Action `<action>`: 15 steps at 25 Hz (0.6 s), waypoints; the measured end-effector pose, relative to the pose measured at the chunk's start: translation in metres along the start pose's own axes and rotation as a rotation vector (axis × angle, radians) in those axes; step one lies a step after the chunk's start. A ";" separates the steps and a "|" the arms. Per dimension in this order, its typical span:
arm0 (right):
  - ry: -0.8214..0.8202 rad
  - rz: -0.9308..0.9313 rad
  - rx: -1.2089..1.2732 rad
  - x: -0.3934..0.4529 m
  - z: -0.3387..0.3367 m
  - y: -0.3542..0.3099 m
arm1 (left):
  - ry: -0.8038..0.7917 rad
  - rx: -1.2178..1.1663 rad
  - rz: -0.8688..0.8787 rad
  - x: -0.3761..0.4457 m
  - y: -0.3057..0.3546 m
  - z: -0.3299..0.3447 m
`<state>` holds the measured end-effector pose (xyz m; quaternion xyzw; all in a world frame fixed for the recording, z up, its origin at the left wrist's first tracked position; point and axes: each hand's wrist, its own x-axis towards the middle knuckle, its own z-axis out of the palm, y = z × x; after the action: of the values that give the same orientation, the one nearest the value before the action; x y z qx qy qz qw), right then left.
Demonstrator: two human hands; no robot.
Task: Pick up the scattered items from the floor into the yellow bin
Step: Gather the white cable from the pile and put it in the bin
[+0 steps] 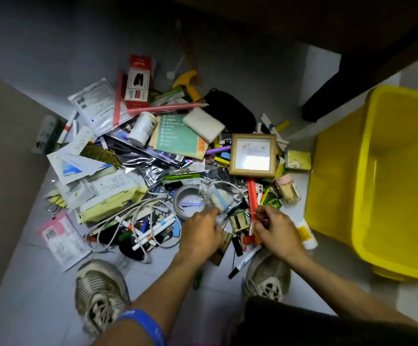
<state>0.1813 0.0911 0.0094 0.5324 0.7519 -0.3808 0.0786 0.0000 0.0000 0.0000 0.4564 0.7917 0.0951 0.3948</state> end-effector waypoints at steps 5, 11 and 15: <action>0.215 0.031 -0.212 0.008 0.029 0.023 | -0.001 0.237 0.011 0.015 0.004 0.043; 0.137 0.094 0.003 0.002 0.036 0.036 | 0.083 0.016 -0.088 0.008 0.003 0.063; 0.111 0.258 0.281 -0.009 0.022 0.043 | 0.086 -0.063 -0.086 -0.015 0.002 0.070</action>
<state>0.2159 0.0764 -0.0229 0.6502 0.6201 -0.4389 0.0097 0.0556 -0.0256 -0.0379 0.4045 0.8234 0.1224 0.3786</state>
